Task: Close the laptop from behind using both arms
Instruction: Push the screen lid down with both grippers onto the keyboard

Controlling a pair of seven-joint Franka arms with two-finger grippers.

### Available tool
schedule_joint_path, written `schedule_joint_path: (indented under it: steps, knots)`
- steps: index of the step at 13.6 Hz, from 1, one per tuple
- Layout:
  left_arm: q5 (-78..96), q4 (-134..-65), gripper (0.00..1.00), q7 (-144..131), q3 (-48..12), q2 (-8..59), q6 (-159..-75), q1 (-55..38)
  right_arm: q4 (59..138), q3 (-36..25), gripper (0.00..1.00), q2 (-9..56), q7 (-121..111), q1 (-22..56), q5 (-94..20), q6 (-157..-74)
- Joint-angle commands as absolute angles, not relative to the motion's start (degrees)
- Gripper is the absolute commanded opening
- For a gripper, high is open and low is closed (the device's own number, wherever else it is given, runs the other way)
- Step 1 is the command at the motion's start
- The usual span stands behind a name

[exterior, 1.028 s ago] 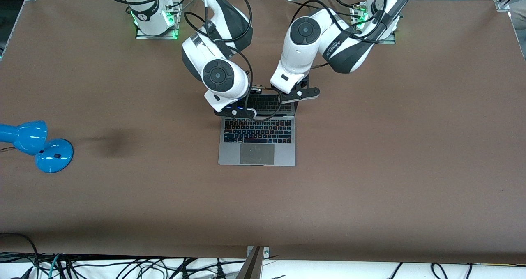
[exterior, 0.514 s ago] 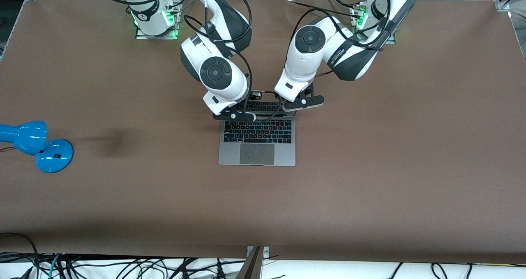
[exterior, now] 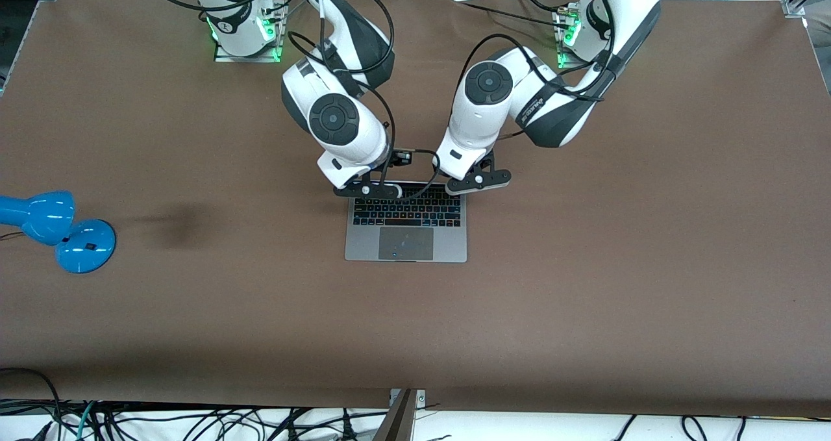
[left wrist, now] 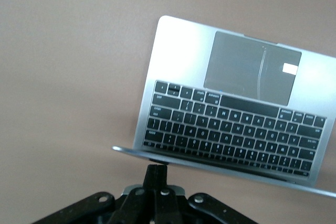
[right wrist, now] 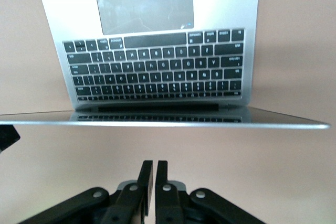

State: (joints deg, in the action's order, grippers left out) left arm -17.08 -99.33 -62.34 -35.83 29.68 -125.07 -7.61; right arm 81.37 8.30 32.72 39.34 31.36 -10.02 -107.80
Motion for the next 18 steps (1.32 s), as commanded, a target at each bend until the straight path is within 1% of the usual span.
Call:
schedule_joint_path:
  steps: [1, 6, 13, 16, 18]
  knots:
    - [-20.04, -95.72, 0.0, -63.81, -36.04, 33.13, -125.07, -7.82, 81.47, 8.7, 0.09, 33.13, 36.31, 30.06, -9.4, -109.59]
    - [-21.89, -93.17, 0.0, -63.98, -35.68, 35.68, -124.98, -7.91, 81.56, 7.65, 0.09, 35.5, 31.65, 29.79, -9.32, -115.39]
    - [-22.76, -89.22, 0.0, -63.98, -34.98, 39.28, -124.98, -8.35, 81.56, 5.45, 0.09, 36.21, 27.6, 29.79, -9.4, -116.19]
    - [-24.61, -88.33, 0.0, -64.86, -34.72, 41.3, -124.98, -8.35, 81.56, 5.27, 0.09, 37.52, 27.42, 29.79, -9.32, -119.87]
    - [-25.31, -86.58, 0.0, -65.21, -34.45, 42.71, -124.98, -8.7, 81.56, 5.19, 0.09, 38.58, 27.33, 29.88, -8.36, -122.42]
